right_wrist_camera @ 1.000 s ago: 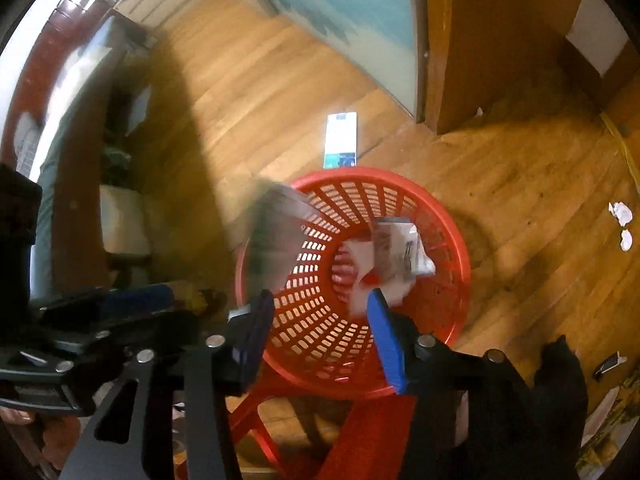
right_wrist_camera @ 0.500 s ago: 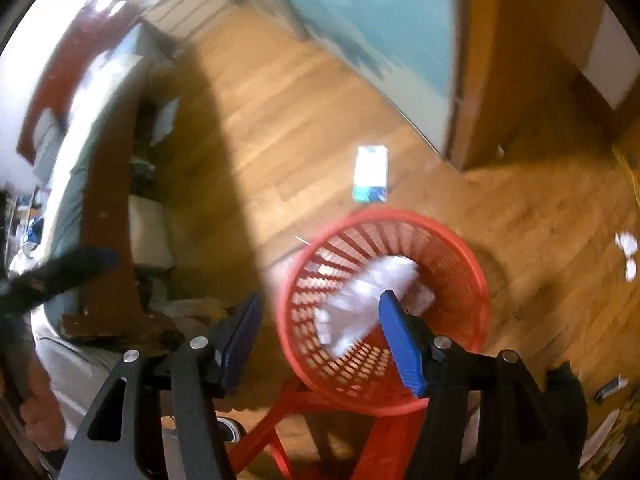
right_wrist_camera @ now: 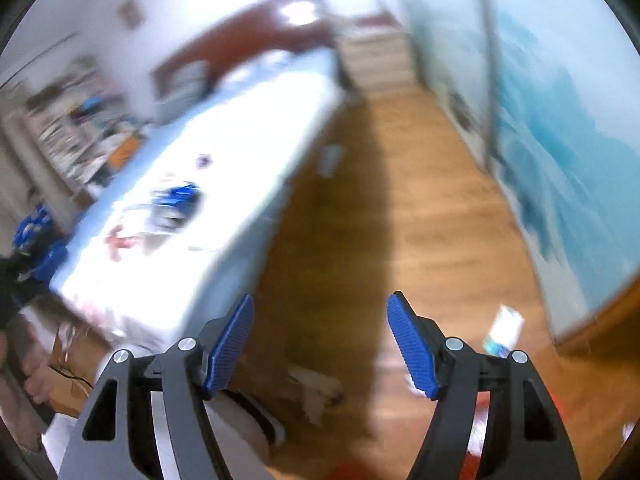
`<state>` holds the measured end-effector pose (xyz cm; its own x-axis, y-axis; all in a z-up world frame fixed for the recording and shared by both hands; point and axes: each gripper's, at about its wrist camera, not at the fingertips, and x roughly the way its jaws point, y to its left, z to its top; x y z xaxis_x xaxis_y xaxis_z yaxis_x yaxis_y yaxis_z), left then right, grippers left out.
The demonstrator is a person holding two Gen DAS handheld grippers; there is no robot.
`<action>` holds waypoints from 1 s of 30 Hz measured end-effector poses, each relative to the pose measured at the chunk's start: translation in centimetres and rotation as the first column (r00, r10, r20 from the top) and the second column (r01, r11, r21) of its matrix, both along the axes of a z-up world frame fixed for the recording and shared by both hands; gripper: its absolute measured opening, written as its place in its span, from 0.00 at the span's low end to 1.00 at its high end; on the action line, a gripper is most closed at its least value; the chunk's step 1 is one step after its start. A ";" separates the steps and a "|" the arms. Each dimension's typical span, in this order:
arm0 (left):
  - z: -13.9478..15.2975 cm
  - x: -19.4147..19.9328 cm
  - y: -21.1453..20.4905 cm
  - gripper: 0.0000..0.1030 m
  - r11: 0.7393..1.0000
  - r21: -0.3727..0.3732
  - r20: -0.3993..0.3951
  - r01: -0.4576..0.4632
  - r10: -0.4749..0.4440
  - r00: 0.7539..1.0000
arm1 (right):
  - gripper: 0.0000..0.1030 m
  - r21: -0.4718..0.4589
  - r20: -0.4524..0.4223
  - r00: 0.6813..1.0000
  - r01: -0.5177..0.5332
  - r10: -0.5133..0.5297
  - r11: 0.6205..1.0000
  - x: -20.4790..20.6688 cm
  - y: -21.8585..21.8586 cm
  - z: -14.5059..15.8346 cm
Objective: Collect trash
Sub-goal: 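Move both open tools back over the bed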
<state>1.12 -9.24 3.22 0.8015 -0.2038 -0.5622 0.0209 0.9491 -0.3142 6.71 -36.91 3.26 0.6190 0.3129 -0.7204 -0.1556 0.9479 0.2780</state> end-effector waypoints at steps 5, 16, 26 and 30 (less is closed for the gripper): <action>-2.3 -2.4 6.7 0.86 0.984 -0.055 0.023 -0.170 0.172 0.985 | 0.67 -0.035 0.115 0.983 -0.143 0.146 0.989 -0.4 9.9 2.0; -2.8 -3.5 10.0 0.86 0.982 -0.023 0.050 -0.187 0.188 0.981 | 0.67 -0.086 0.141 0.962 -0.222 0.233 0.971 -1.8 17.9 1.1; -4.0 -3.2 10.8 0.86 0.979 -0.018 0.025 -0.203 0.203 0.979 | 0.67 -0.103 0.076 0.982 -0.165 0.173 0.981 5.9 19.2 -3.4; -4.8 -2.6 11.3 0.86 0.977 -0.036 -0.001 -0.208 0.208 0.978 | 0.67 -0.114 -0.041 0.994 -0.110 0.106 0.987 12.2 19.8 -7.7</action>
